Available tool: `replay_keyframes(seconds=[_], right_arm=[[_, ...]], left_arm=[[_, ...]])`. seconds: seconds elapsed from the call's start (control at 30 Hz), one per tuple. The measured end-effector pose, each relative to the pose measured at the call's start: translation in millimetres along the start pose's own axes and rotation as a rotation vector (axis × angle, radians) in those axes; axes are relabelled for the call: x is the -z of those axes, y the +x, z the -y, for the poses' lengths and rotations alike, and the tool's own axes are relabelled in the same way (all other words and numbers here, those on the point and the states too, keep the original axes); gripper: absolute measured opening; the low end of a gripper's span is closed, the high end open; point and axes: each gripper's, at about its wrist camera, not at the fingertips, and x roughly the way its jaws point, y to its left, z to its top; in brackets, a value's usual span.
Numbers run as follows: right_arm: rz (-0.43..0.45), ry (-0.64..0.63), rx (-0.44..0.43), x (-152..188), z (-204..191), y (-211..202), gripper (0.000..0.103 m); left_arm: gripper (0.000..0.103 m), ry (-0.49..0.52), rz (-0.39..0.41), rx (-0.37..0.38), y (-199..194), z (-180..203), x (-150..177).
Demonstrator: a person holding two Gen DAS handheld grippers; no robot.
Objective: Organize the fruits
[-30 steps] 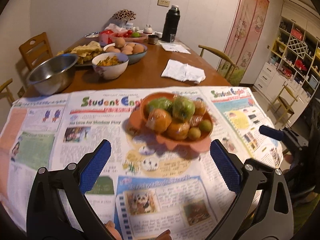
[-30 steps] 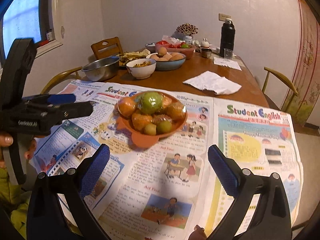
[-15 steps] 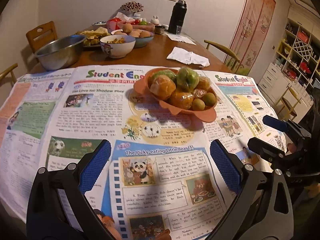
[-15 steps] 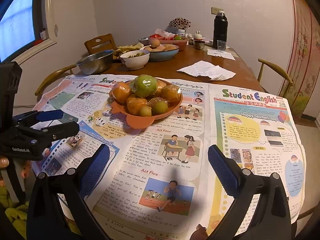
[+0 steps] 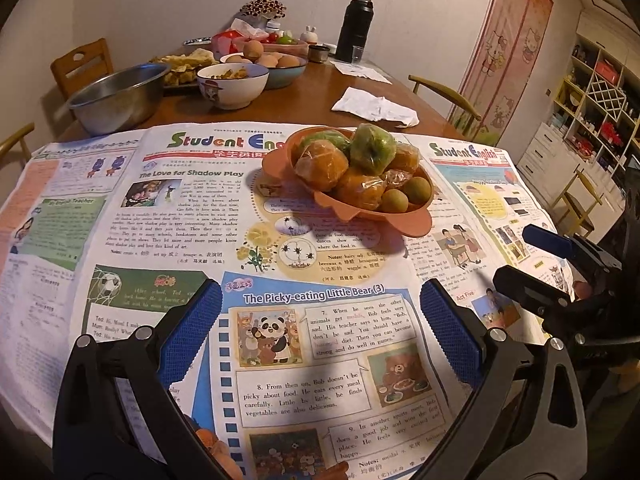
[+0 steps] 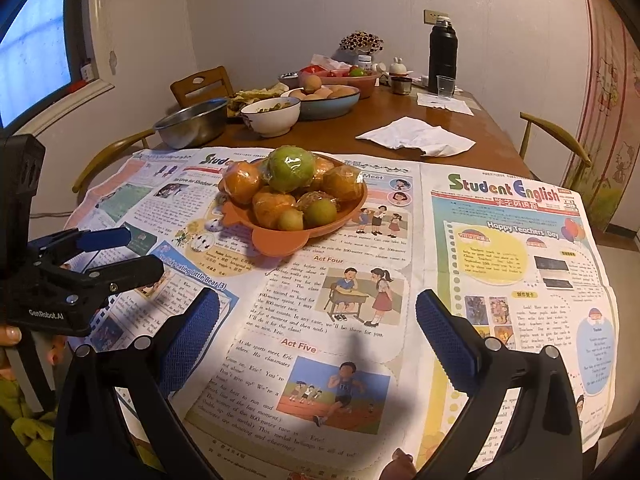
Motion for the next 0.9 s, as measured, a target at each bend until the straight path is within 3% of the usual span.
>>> replay_keyframes(seconds=[0.9], right_arm=[[0.002, 0.0, 0.004, 0.1, -0.2, -0.2, 0.098]], left_arm=[[0.093, -0.001, 0.001, -0.009, -4.7, 0.2, -0.2]])
